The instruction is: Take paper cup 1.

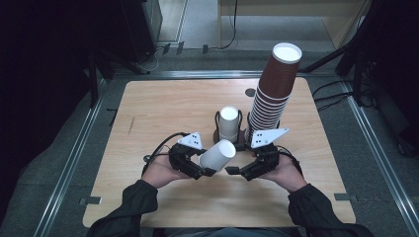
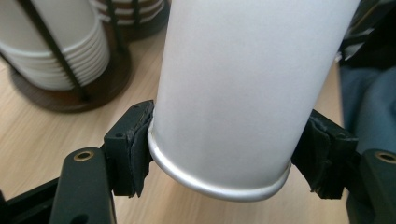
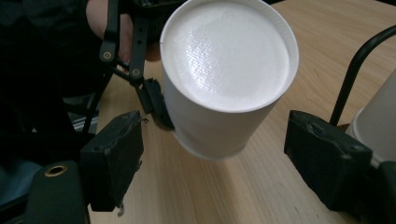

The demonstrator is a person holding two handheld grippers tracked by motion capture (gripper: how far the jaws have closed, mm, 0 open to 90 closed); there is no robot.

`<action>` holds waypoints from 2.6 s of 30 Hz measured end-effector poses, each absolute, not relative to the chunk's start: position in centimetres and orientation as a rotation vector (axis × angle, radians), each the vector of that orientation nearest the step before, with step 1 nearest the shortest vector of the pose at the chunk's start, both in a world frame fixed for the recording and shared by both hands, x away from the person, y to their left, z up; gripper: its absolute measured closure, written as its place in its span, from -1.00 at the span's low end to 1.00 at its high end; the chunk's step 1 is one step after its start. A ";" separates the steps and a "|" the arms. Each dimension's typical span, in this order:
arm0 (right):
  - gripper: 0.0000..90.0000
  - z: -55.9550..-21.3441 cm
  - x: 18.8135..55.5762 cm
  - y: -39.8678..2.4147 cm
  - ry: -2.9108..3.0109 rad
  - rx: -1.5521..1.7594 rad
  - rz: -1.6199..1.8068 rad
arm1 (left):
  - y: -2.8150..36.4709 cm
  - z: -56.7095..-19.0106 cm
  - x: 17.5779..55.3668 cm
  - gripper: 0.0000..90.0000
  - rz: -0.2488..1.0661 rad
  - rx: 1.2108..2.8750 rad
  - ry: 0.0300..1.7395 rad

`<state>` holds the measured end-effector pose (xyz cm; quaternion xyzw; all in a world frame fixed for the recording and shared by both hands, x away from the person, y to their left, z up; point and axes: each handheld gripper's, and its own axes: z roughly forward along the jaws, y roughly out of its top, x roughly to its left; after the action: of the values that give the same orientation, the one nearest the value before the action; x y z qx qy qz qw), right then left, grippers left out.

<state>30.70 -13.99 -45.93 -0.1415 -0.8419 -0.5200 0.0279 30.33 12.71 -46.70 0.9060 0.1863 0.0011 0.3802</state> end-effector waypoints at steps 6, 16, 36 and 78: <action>-0.56 -46.5 30.4 -14.3 -2.686 -0.428 -1.527 | 12.7 -47.1 30.7 -0.37 -0.012 2.406 0.470; -0.55 -47.4 30.3 -14.3 -2.762 -0.408 -1.418 | 10.8 -48.2 30.8 -0.37 -0.074 2.525 0.434; -0.27 -48.3 30.2 -12.5 -2.789 -0.293 -1.287 | 9.2 -48.7 30.3 -0.39 -0.100 2.645 0.335; -0.25 -46.2 30.5 -15.1 -2.421 -0.360 -1.698 | 12.4 -46.2 29.8 -0.61 -0.110 2.102 0.373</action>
<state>30.46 -15.05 -46.21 -0.1205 -0.8100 -0.5682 0.0813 29.83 12.45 -46.21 0.8620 0.1529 -0.0453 0.4812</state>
